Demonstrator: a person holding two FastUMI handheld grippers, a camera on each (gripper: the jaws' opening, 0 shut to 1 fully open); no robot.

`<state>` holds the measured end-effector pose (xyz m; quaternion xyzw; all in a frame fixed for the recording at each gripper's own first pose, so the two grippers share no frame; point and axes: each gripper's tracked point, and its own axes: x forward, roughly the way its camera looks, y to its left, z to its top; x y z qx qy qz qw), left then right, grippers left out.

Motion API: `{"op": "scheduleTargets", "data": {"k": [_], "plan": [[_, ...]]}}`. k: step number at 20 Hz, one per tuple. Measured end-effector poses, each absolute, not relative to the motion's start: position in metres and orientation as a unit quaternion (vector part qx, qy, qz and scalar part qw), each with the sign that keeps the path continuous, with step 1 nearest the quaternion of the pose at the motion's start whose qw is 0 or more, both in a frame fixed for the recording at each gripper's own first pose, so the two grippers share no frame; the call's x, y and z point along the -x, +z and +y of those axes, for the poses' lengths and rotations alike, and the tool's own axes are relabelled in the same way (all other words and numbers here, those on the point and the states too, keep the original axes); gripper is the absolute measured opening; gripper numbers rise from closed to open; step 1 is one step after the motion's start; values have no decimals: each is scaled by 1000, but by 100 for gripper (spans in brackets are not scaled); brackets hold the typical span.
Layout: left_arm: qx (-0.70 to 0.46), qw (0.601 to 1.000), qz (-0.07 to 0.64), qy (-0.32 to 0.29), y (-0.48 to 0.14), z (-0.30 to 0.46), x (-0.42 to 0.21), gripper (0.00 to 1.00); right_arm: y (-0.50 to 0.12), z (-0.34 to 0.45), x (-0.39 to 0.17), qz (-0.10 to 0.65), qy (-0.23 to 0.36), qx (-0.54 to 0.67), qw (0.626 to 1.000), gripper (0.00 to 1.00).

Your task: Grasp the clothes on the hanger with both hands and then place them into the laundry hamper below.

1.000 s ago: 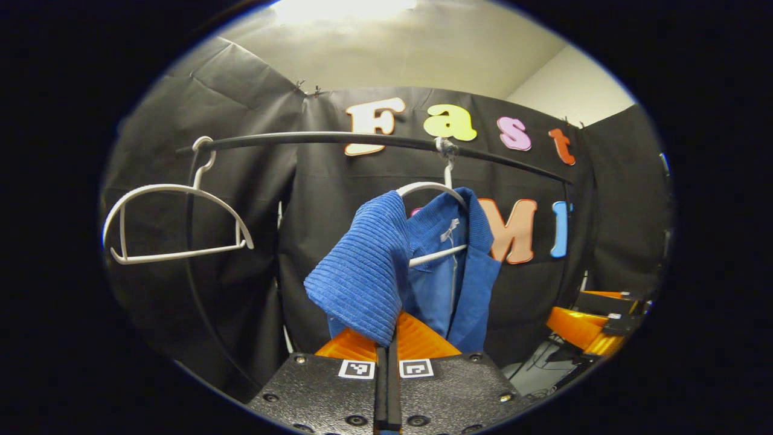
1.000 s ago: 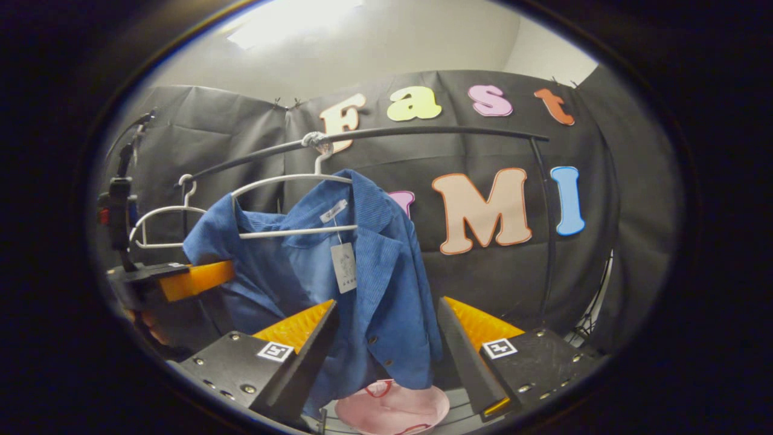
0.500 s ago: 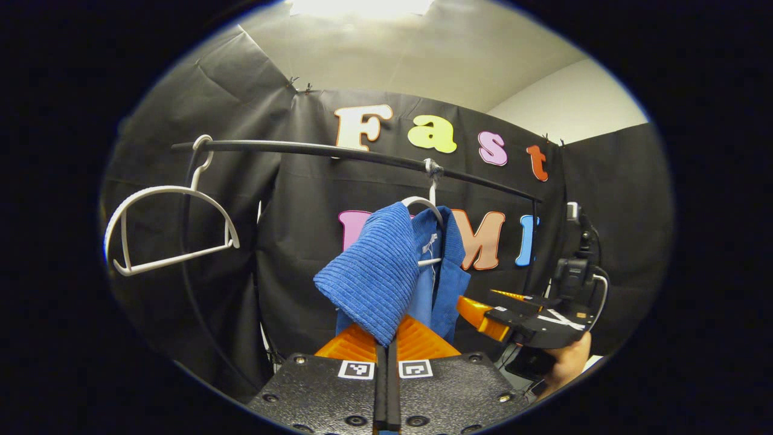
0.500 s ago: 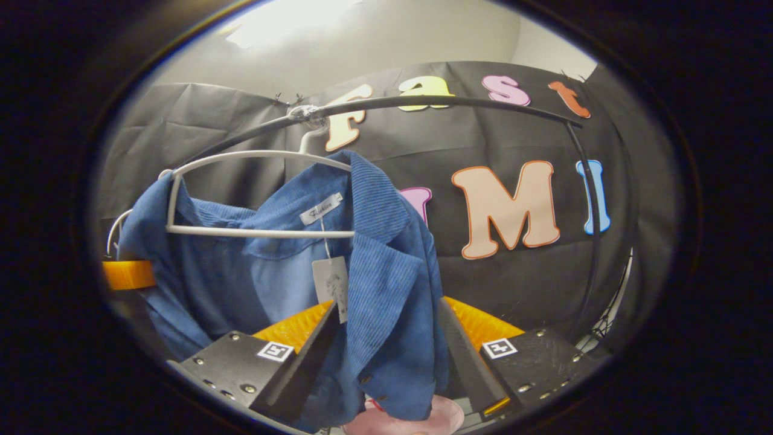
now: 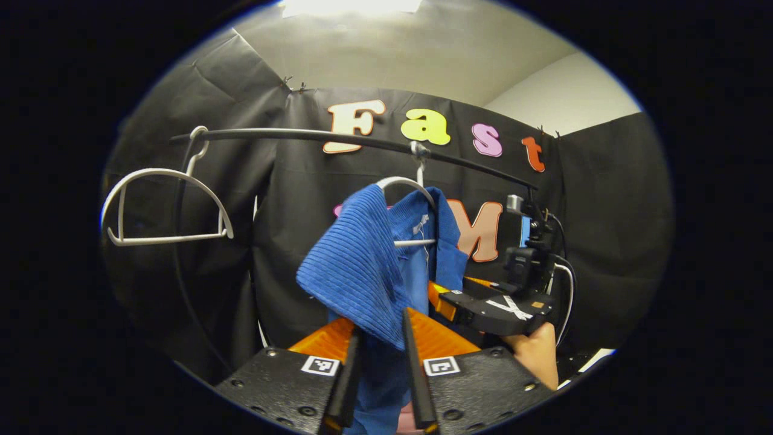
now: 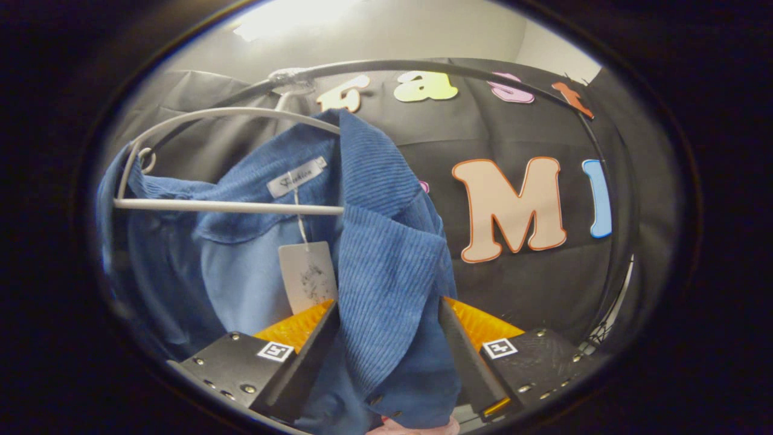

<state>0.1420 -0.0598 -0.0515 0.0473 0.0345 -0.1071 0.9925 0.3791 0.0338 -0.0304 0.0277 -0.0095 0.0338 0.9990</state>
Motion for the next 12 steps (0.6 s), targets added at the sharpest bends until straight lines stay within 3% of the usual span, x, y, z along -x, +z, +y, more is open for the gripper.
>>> {"op": "scheduleTargets", "data": {"k": [2, 3, 6, 10, 12], "plan": [[-52, 995, 37, -74, -66, -54, -153, 49, -33, 33, -390, -11, 31, -16, 999, 98], [-54, 996, 45, -58, -76, -52, -158, 54, -33, 32, -395, -11, 27, -12, 999, 98], [-52, 997, 58, -23, -102, -52, -173, 54, -29, 37, -402, -25, 29, -16, 999, 98], [-60, 998, 27, 10, -89, -37, -188, 54, -22, 34, -412, -51, 14, 6, 999, 94], [-57, 998, 24, 13, -83, -31, -195, 54, -18, 45, -415, -49, 36, -21, 998, 95]]}}
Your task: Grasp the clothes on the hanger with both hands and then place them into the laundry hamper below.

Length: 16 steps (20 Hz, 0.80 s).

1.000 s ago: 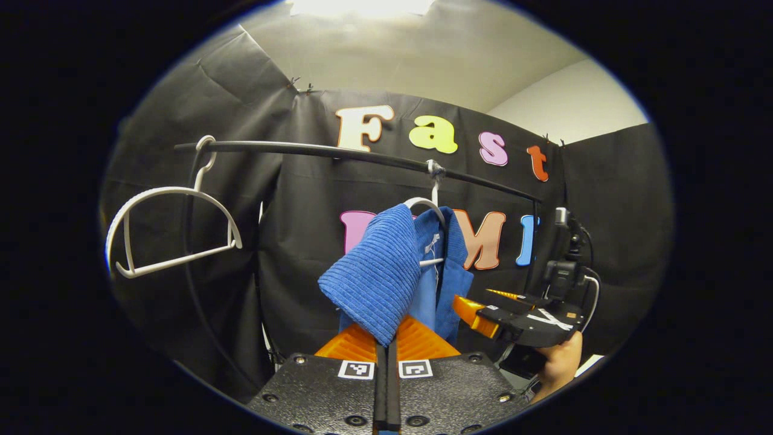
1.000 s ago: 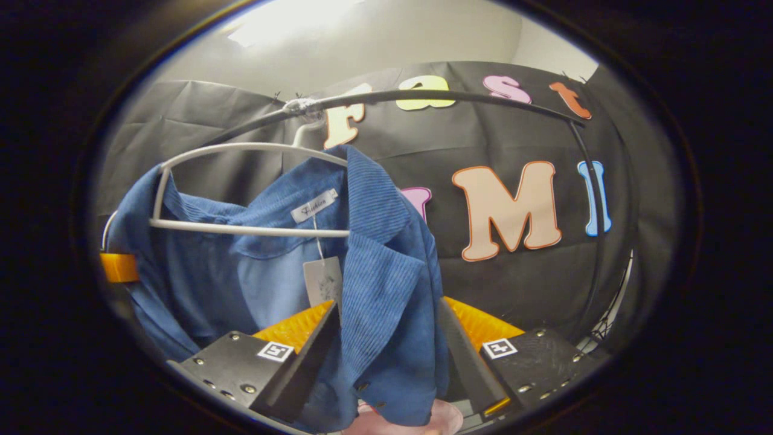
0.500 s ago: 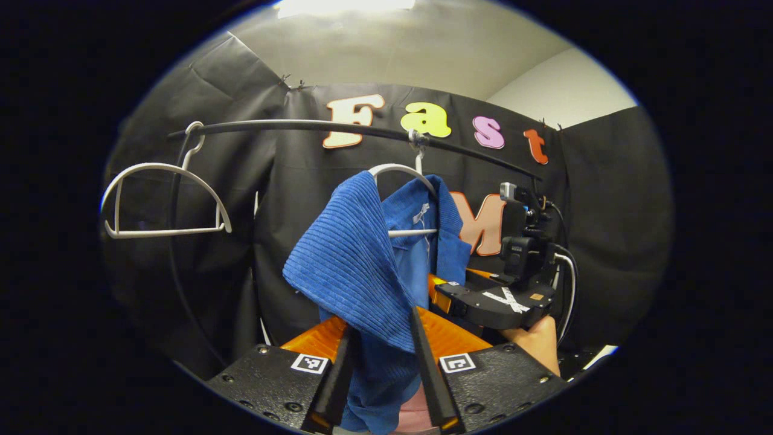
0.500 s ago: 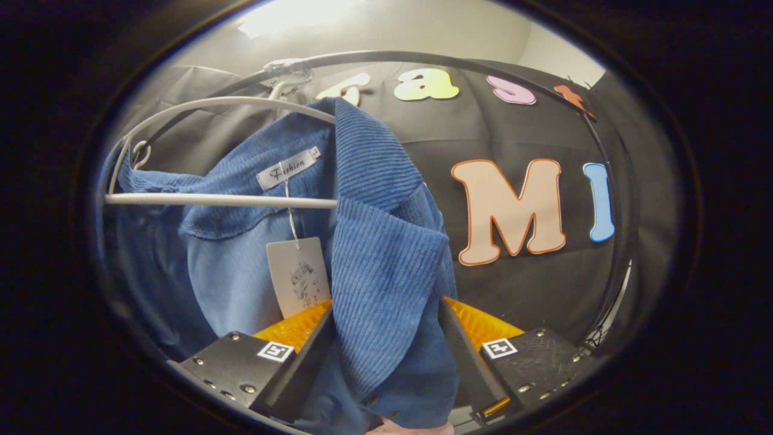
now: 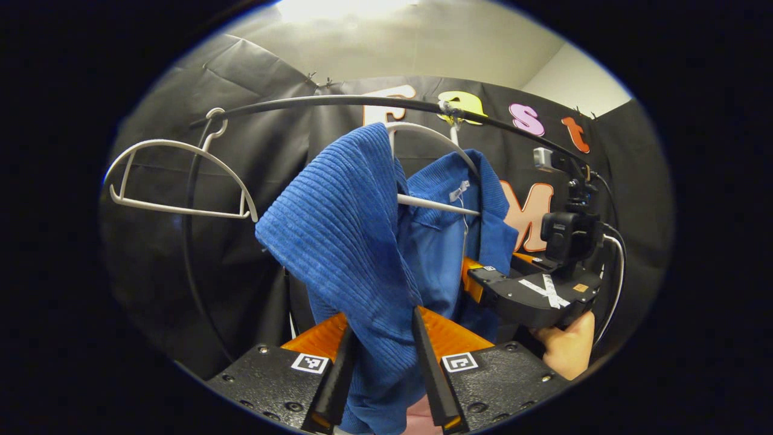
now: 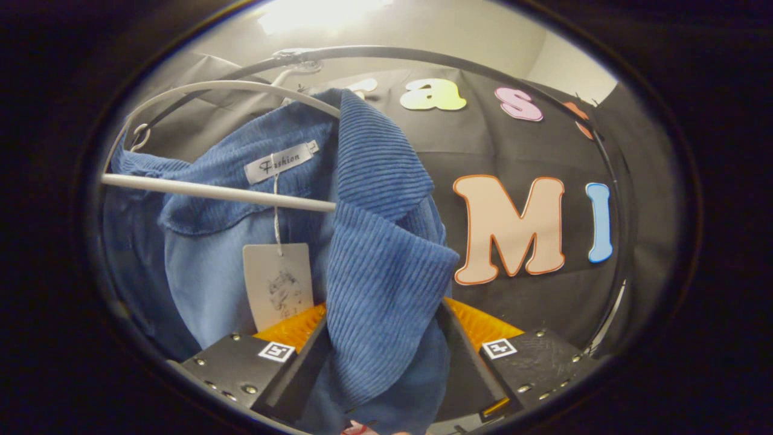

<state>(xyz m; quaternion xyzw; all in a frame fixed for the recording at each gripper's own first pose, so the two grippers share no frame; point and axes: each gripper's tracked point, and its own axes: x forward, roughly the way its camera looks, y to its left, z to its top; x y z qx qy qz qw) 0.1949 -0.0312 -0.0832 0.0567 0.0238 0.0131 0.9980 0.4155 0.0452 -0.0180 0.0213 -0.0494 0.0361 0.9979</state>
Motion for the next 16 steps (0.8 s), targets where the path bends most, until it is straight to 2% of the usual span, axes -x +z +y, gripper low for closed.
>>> {"op": "scheduleTargets", "data": {"k": [1, 4, 5, 8, 10, 14, 16], "plan": [[-51, 998, 17, 17, -76, -26, -194, 41, -13, 51, -418, -56, 47, -36, 997, 92], [-47, 999, 13, 9, -64, -19, -192, 2, -6, 34, -419, -52, 4, -59, 997, 28], [-55, 998, 16, 5, -61, -17, -190, 1, -3, 25, -417, -55, -15, -61, 997, 7], [-62, 998, -14, -8, -31, 0, -171, 0, 13, -2, -410, -71, -68, -46, 994, 5], [-17, 997, -61, -54, 3, 2, -148, 0, 15, -14, -403, -73, -101, -36, 992, 5], [-36, 992, -113, -33, 68, 43, -125, 0, 29, -33, -399, -83, -139, -29, 986, 5], [-57, 992, -109, -42, 74, 45, -128, 2, 40, -42, -399, -93, -150, -31, 984, 5]]}}
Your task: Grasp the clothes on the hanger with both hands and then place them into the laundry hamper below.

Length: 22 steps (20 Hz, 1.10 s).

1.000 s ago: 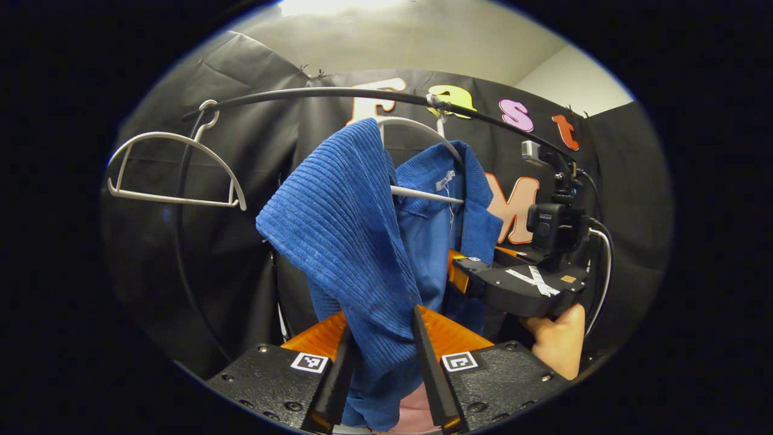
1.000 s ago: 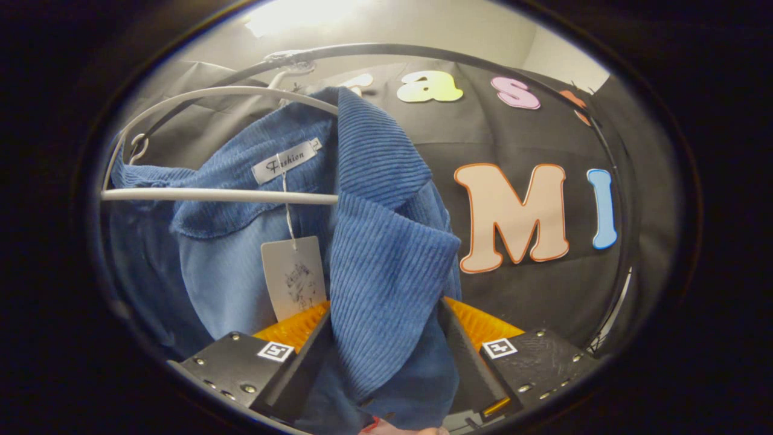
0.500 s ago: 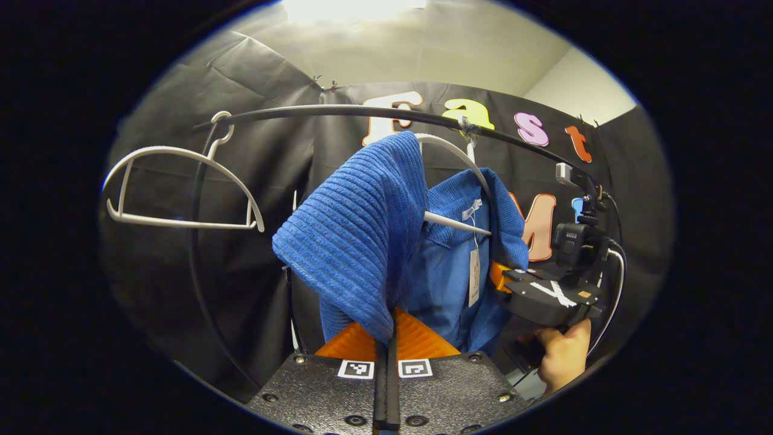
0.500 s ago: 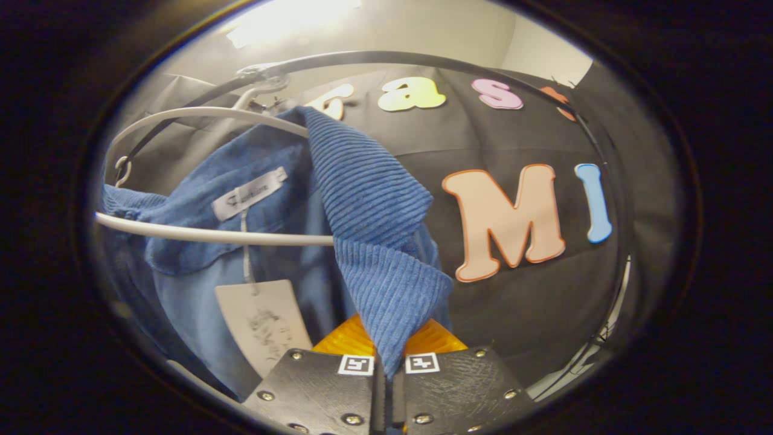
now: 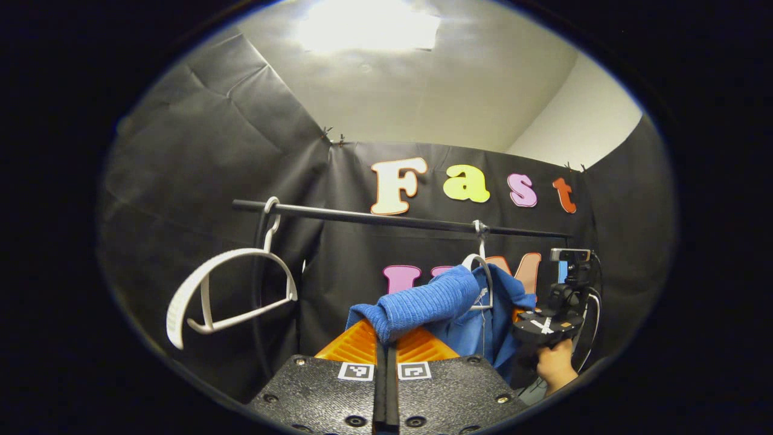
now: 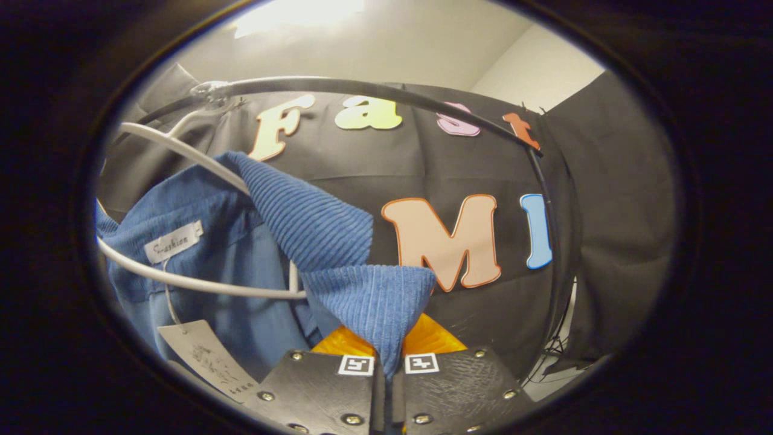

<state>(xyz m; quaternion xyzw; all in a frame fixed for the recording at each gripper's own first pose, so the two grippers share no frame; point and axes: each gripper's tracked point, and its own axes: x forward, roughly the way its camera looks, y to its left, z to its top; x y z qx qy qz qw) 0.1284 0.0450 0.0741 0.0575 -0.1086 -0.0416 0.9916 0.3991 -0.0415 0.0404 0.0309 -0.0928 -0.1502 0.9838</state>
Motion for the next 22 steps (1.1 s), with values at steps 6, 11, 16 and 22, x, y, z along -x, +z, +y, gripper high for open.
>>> {"op": "scheduleTargets", "data": {"k": [6, 11, 16, 22], "plan": [[-58, 992, -102, -49, 88, 55, -150, 0, 53, -61, -420, -85, -149, 3, 985, 5], [-31, 991, -116, -56, 100, 62, -164, 0, 57, -77, -444, -73, -165, 22, 983, 5], [-24, 994, -90, -57, 77, 70, -188, 0, 15, -71, -476, -29, -147, 52, 987, 5], [0, 998, -47, -51, 37, 82, -211, 0, -24, -49, -482, -6, -115, 62, 991, 2]]}}
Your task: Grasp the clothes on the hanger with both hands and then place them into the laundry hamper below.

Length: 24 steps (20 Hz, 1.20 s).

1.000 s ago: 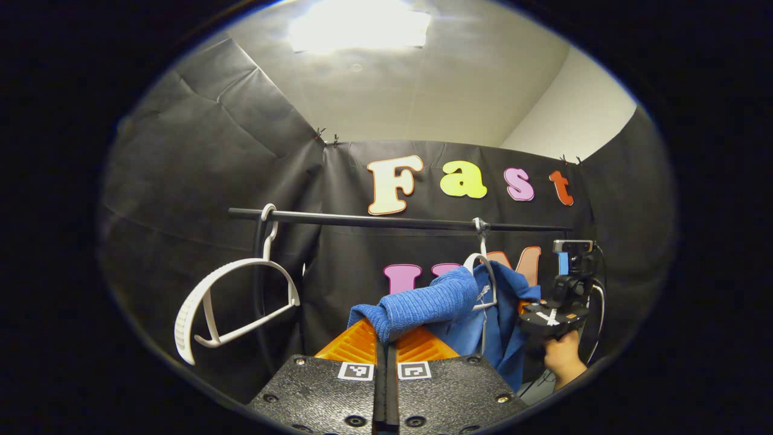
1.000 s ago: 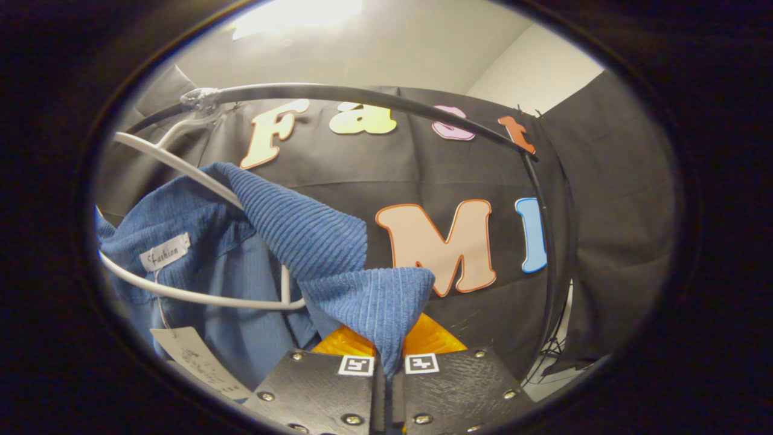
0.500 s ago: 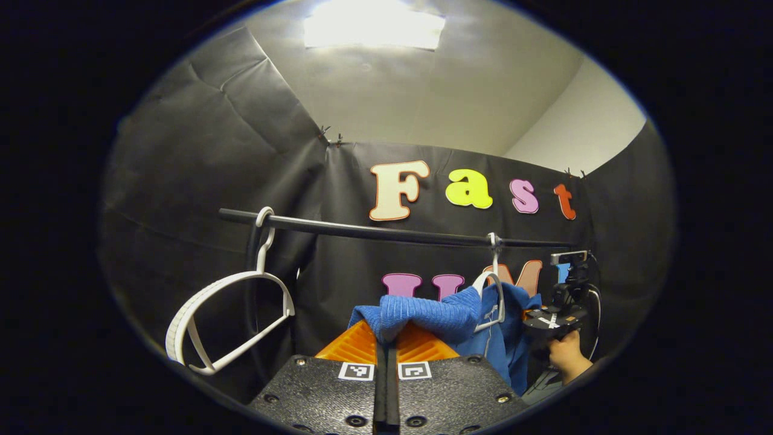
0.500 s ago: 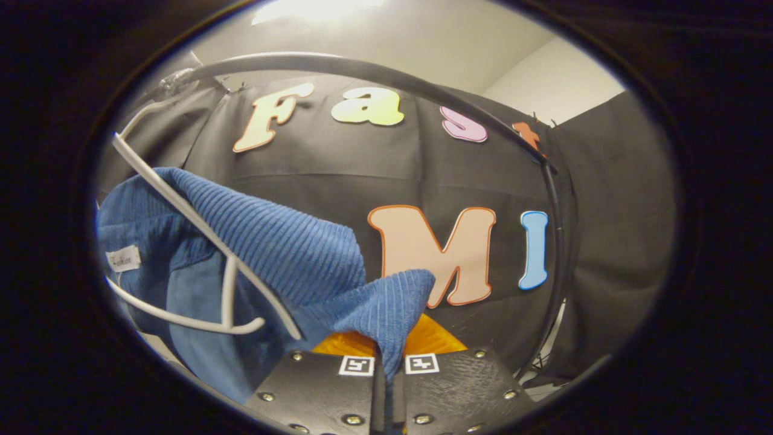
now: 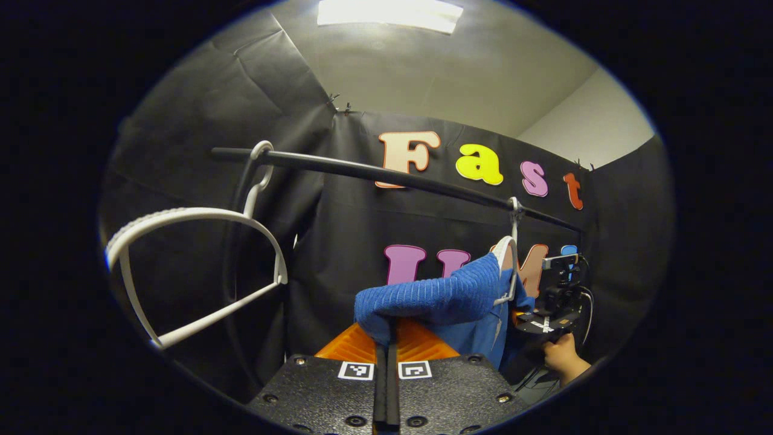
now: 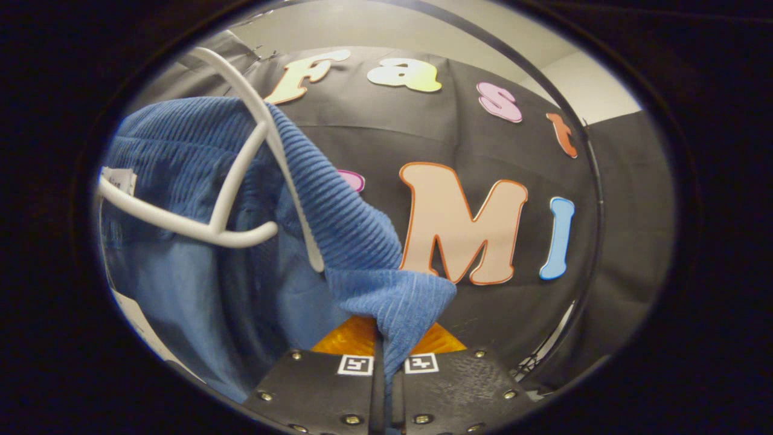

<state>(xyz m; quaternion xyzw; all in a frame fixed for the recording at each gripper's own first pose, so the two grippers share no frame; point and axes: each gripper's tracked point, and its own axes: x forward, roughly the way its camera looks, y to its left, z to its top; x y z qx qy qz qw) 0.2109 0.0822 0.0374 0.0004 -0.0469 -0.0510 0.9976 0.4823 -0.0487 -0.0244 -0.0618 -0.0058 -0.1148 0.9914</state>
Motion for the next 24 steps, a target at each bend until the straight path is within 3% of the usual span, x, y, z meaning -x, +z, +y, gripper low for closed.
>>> {"op": "scheduleTargets", "data": {"k": [7, 11, 18, 24], "plan": [[-17, 999, 14, -44, -30, 78, -215, 0, -62, -12, -486, 33, -65, 79, 994, 2], [6, 997, 54, -46, -79, 75, -233, 1, -85, -14, -483, 38, -60, 19, 997, 2], [-9, 999, 28, -39, -68, 73, -226, 1, -109, -10, -440, 47, -40, 3, 998, 5], [-27, 999, 16, -41, -50, 57, -208, 1, -86, -24, -394, 34, -41, -13, 998, 5]]}}
